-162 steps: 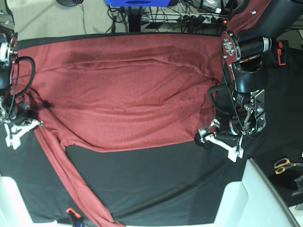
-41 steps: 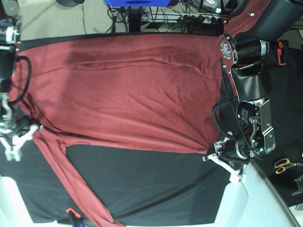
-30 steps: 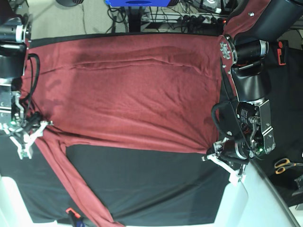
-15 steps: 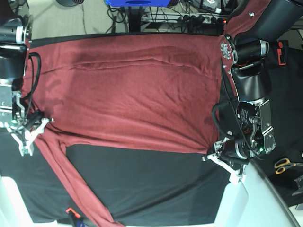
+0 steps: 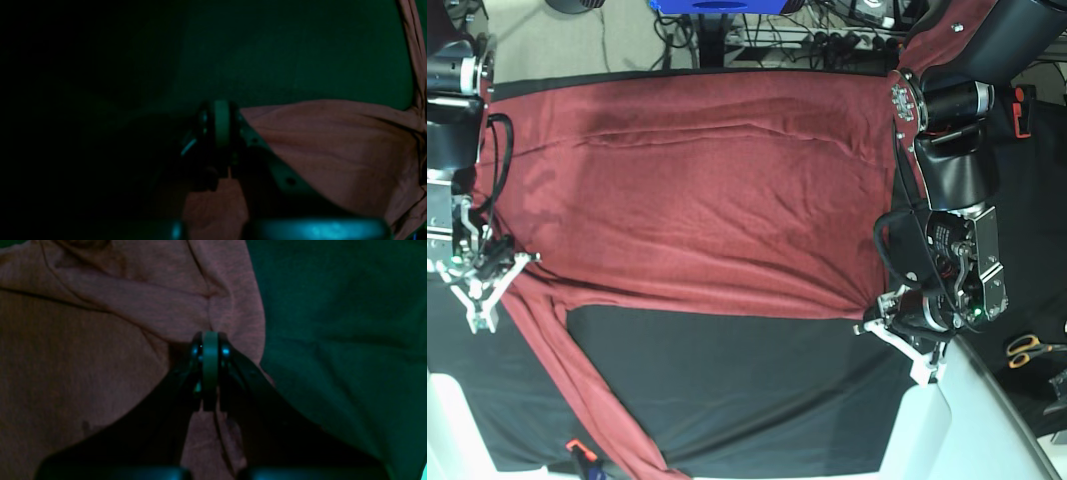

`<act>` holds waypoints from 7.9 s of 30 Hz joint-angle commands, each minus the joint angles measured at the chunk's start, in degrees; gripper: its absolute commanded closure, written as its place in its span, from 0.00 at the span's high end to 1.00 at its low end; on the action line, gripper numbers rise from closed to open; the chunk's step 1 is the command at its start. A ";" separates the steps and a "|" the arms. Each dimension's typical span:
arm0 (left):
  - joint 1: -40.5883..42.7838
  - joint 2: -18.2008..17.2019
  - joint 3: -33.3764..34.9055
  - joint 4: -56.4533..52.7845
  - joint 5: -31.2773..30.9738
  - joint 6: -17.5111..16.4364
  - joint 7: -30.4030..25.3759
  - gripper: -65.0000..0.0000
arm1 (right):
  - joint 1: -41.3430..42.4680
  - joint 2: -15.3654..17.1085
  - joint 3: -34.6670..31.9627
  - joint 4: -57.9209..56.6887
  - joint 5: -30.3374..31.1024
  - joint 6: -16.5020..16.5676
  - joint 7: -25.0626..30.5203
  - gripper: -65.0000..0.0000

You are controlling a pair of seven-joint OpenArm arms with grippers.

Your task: Fold the T-shirt properly

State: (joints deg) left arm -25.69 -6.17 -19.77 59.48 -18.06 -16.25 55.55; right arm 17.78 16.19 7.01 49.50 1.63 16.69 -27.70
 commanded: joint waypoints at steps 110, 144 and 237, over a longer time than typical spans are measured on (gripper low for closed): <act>17.56 -1.52 -0.05 30.58 -9.41 -0.14 6.30 0.00 | 2.66 9.27 0.51 -7.34 -1.58 11.66 19.57 0.00; 28.55 -2.57 0.12 42.80 -12.31 -0.14 6.03 0.00 | -15.80 6.98 14.40 17.45 -1.58 12.10 6.74 0.00; 38.31 -8.20 13.48 39.90 -6.16 -0.14 -0.65 0.00 | 8.72 7.42 -0.19 -15.25 -1.58 11.58 14.03 0.55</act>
State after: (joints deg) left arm 13.04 -13.56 -6.00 98.43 -24.18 -16.34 55.88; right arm 24.88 22.33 6.52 33.34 -0.47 28.34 -14.61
